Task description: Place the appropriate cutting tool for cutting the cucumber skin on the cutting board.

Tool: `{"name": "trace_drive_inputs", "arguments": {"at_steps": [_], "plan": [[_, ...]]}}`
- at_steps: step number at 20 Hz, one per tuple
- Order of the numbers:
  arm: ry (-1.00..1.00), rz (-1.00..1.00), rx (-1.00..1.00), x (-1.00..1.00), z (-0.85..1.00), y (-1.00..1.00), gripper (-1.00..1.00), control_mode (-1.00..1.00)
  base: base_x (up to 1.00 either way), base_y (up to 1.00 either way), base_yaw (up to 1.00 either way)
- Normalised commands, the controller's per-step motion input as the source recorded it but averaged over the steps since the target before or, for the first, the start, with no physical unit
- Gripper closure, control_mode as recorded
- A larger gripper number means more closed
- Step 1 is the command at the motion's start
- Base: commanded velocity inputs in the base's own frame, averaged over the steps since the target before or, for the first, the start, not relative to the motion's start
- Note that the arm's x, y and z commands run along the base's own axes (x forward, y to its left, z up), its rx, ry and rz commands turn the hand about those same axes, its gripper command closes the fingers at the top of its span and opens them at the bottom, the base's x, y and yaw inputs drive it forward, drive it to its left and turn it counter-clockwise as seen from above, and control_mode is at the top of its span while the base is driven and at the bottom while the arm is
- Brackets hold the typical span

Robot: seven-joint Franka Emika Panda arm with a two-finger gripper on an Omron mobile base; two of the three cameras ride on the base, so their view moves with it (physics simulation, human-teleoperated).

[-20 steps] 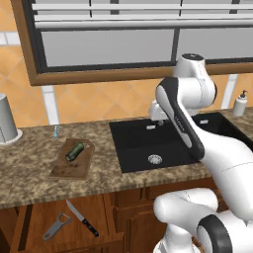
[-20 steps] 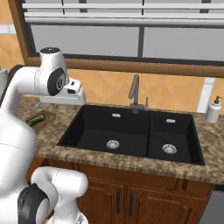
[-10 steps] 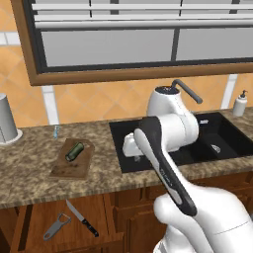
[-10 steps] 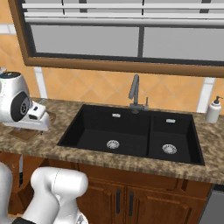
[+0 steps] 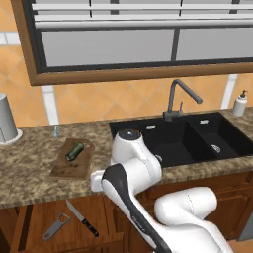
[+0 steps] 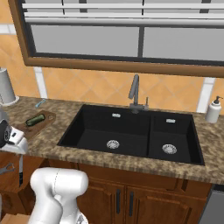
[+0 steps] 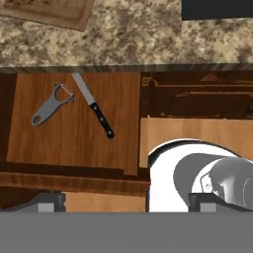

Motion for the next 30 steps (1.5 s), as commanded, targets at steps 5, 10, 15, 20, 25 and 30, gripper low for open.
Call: {"name": "trace_drive_inputs", "arguments": {"at_steps": [5, 10, 15, 20, 25, 30], "plan": [[0.08, -0.04, 0.00, 0.25, -0.62, 1.00, -1.00, -1.00, 0.00, 0.00, 0.00], [0.07, -0.05, -0.02, -0.05, -0.47, 1.00, -1.00, -1.00, 0.00, 0.00, 0.00], [0.02, -0.17, -0.05, 0.00, -0.40, 0.60, -1.00, -1.00, 0.00, 0.00, 0.00], [0.08, -0.03, -0.08, 0.07, -0.50, 0.55, -1.00, -1.00, 0.00, 0.00, 0.00], [0.05, 0.00, -0.02, 0.04, -0.41, 0.15, -1.00, -1.00, 0.00, 0.00, 0.00], [0.03, 0.00, -0.01, 0.00, -0.32, 0.13, -1.00, -1.00, 0.00, 0.00, 0.00]]}}
